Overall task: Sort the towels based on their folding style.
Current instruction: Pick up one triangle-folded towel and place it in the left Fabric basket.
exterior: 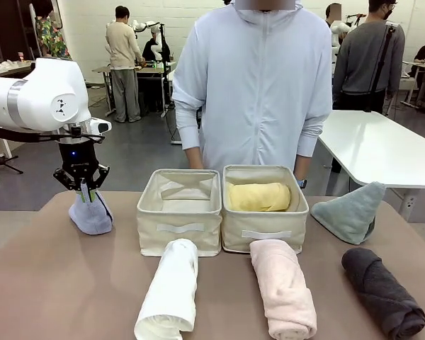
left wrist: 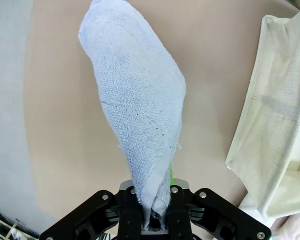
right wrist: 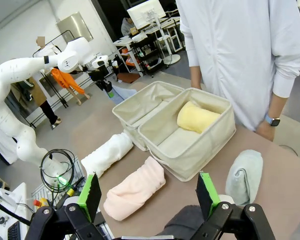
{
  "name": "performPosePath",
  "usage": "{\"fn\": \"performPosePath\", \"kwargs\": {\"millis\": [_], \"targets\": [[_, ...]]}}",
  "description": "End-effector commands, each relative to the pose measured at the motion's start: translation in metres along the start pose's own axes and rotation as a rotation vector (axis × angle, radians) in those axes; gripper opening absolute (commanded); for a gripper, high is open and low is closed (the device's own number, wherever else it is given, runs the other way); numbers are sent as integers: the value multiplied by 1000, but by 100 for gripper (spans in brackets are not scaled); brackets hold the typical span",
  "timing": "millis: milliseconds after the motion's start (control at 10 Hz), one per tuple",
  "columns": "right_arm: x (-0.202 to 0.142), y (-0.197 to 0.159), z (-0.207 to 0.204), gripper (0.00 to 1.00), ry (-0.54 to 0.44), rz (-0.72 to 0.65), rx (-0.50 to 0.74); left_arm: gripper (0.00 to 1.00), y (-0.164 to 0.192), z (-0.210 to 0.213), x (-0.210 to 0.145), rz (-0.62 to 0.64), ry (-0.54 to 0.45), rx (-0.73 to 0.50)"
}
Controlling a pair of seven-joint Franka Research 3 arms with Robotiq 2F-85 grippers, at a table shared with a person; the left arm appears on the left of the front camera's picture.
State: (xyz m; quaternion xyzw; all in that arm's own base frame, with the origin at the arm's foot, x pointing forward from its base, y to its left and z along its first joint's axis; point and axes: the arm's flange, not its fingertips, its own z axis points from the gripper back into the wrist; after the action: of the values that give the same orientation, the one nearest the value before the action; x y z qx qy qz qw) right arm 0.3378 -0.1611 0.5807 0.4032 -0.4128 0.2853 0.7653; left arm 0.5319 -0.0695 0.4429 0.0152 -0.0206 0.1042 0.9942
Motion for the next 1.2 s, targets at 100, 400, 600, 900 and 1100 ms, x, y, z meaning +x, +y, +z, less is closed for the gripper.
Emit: {"fn": "performPosePath", "kwargs": {"millis": [100, 400, 600, 900, 1100], "targets": [[2, -2, -1, 100, -33, 18, 13, 0, 14, 16, -13, 2, -36, 45], [2, -2, -1, 100, -33, 18, 13, 0, 39, 53, -45, -73, -36, 56], [2, -2, -1, 100, -33, 18, 13, 0, 65, 91, -85, -307, 39, 46], [2, -2, -1, 100, -33, 18, 13, 0, 76, 129, -134, -446, 17, 131], [2, -2, -1, 100, -33, 18, 13, 0, 82, 151, -147, -350, 1, 147]]}}
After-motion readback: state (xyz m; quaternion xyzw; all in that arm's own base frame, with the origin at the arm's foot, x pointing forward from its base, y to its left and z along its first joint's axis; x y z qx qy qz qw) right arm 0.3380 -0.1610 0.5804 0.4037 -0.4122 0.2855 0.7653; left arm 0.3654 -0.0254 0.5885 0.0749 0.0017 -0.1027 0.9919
